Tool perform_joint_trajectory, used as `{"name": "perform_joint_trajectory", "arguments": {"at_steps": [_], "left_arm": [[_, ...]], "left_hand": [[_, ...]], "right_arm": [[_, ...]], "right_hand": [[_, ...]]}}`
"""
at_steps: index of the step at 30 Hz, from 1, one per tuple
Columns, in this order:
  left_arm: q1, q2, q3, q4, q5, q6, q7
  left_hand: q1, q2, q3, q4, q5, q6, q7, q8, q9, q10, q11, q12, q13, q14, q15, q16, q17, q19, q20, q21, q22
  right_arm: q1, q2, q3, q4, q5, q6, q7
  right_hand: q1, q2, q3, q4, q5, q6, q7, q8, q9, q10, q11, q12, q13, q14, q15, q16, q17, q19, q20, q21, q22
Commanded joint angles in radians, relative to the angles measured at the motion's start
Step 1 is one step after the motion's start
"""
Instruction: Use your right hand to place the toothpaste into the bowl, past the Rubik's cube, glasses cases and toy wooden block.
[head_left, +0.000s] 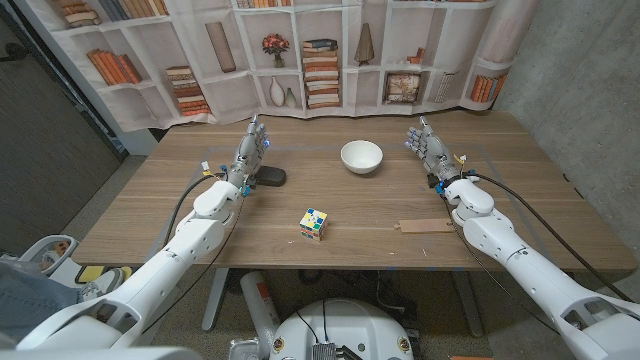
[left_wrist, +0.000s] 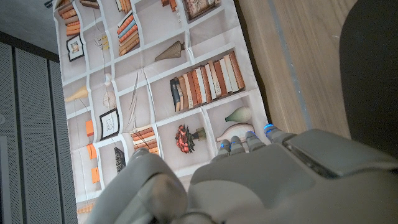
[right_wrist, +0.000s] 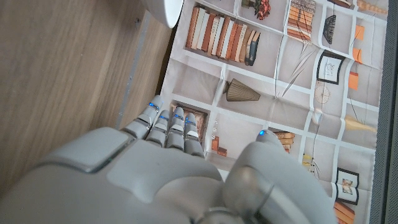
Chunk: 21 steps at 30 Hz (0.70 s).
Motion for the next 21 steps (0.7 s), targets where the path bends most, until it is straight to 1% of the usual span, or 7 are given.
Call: {"name": "perform_joint_trajectory", "arguments": {"at_steps": [1, 6, 10, 15, 21], "left_arm": [[0.018, 0.013, -0.004, -0.044, 0.019, 0.011, 0.039], [0.019, 0.023, 0.001, -0.059, 0.030, 0.019, 0.041], [0.014, 0.019, 0.003, -0.057, 0.028, 0.017, 0.033], [0.016, 0.023, 0.003, -0.072, 0.033, 0.023, 0.042], [0.022, 0.028, 0.004, -0.087, 0.038, 0.028, 0.050]], "left_hand": [[0.013, 0.004, -0.001, 0.005, 0.006, -0.136, 0.006, 0.005, 0.005, -0.122, -0.001, 0.008, 0.002, -0.152, 0.004, 0.007, 0.002, -0.194, -0.041, 0.007, 0.002], [0.015, 0.007, -0.002, 0.004, 0.008, -0.133, 0.005, 0.005, 0.005, -0.119, -0.001, 0.008, 0.002, -0.149, 0.002, 0.007, 0.002, -0.193, -0.039, 0.007, 0.002], [0.017, 0.009, -0.002, 0.003, 0.009, -0.127, 0.005, 0.007, 0.005, -0.115, 0.000, 0.010, 0.002, -0.143, -0.001, 0.009, 0.002, -0.190, -0.035, 0.008, 0.002], [0.019, 0.011, -0.002, 0.002, 0.010, -0.124, 0.004, 0.008, 0.005, -0.112, 0.000, 0.010, 0.001, -0.140, -0.001, 0.010, 0.002, -0.189, -0.034, 0.009, 0.002], [0.020, 0.013, -0.002, 0.001, 0.011, -0.121, 0.003, 0.008, 0.006, -0.108, -0.001, 0.011, 0.001, -0.137, 0.000, 0.010, 0.002, -0.188, -0.033, 0.009, 0.002]], "right_arm": [[0.012, 0.013, -0.009, 0.015, 0.008, -0.008, 0.012], [0.014, 0.013, -0.008, 0.019, 0.006, -0.003, 0.014], [0.010, 0.009, -0.005, 0.013, 0.004, 0.002, 0.011], [0.004, 0.003, 0.000, 0.004, 0.003, 0.007, 0.008], [0.003, 0.000, 0.006, 0.002, 0.004, 0.016, 0.010]], "right_hand": [[0.007, 0.002, -0.001, 0.006, 0.006, 0.008, 0.001, 0.003, 0.002, 0.007, 0.001, 0.004, 0.003, 0.007, 0.001, 0.005, 0.002, 0.009, 0.000, 0.003, 0.003], [0.008, 0.002, -0.001, 0.005, 0.006, 0.009, 0.000, 0.002, 0.002, 0.008, 0.002, 0.003, 0.003, 0.007, 0.001, 0.004, 0.002, 0.009, 0.000, 0.001, 0.003], [0.009, 0.003, -0.001, 0.004, 0.005, 0.009, 0.000, 0.002, 0.002, 0.010, 0.002, 0.004, 0.003, 0.008, 0.003, 0.003, 0.002, 0.009, 0.001, -0.001, 0.004], [0.011, 0.005, -0.001, 0.003, 0.005, 0.009, -0.001, 0.001, 0.002, 0.011, -0.001, 0.003, 0.003, 0.010, 0.003, 0.003, 0.002, 0.010, 0.002, -0.004, 0.004], [0.015, 0.008, 0.001, 0.000, 0.004, 0.012, -0.004, 0.002, 0.002, 0.017, 0.001, 0.004, 0.003, 0.014, 0.003, 0.003, 0.002, 0.010, 0.002, -0.008, 0.004]]}}
